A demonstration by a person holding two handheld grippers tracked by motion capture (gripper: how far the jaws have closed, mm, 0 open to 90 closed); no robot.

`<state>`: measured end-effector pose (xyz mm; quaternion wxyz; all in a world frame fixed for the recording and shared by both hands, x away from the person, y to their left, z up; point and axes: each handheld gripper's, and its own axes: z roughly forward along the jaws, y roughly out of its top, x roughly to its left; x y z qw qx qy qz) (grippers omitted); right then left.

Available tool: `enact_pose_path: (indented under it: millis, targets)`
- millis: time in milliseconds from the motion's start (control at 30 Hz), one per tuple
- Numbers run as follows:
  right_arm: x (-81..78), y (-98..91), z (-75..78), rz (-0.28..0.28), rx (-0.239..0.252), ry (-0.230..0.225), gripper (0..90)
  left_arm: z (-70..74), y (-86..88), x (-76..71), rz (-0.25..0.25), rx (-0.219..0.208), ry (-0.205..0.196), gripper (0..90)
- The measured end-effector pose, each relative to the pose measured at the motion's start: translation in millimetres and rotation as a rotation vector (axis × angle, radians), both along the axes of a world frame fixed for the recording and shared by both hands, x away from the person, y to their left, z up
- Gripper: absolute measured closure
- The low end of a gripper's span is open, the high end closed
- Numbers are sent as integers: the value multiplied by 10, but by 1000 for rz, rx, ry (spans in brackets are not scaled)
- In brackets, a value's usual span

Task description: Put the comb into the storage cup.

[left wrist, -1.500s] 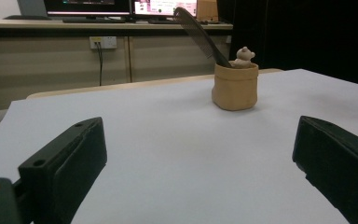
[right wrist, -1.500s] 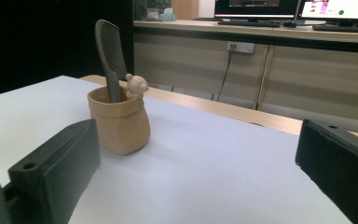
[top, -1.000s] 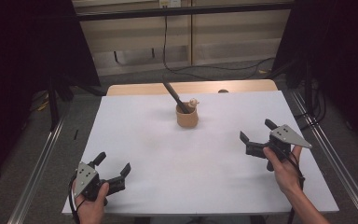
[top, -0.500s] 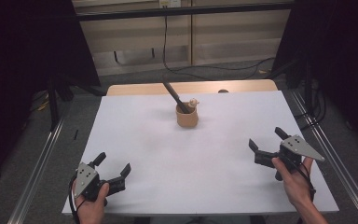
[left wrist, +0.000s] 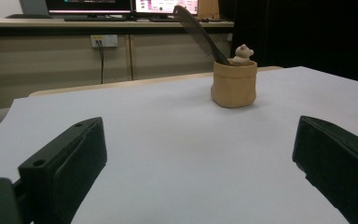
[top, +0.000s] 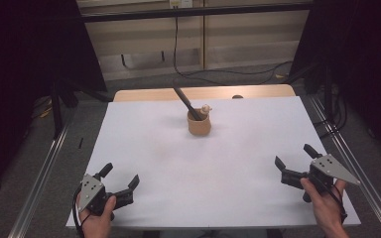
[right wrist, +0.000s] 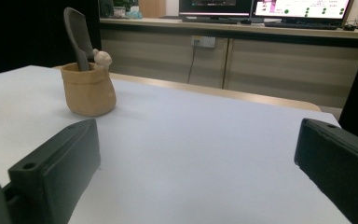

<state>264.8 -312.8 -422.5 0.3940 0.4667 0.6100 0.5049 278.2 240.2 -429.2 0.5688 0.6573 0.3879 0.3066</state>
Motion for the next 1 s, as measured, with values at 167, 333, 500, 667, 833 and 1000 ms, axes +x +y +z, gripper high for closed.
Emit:
enact_pose_path:
  millis: [167, 333, 500, 667, 833, 1000]
  targets:
    - [-59, -51, -45, -17, 3, 9, 0, -1, 8, -23, 9, -1, 8, 30]
    - [-123, -98, -98, -28, 2, 22, 0, -5, -2, -26, 3, 1, 7, 31]
    - [-170, -115, -137, -44, 21, 7, 0, 4, 6, -36, 4, 1, 0, 31]
    - [-211, -136, -181, -49, 9, 6, 0, -4, -2, -29, -2, -2, 8, 31]
    - [-213, -115, -210, -44, -19, 13, 0, -6, 14, -21, 7, -12, 18, 31]
    - [-218, -96, -219, -18, -35, -1, 0, -3, 15, -9, 4, -9, 14, 31]
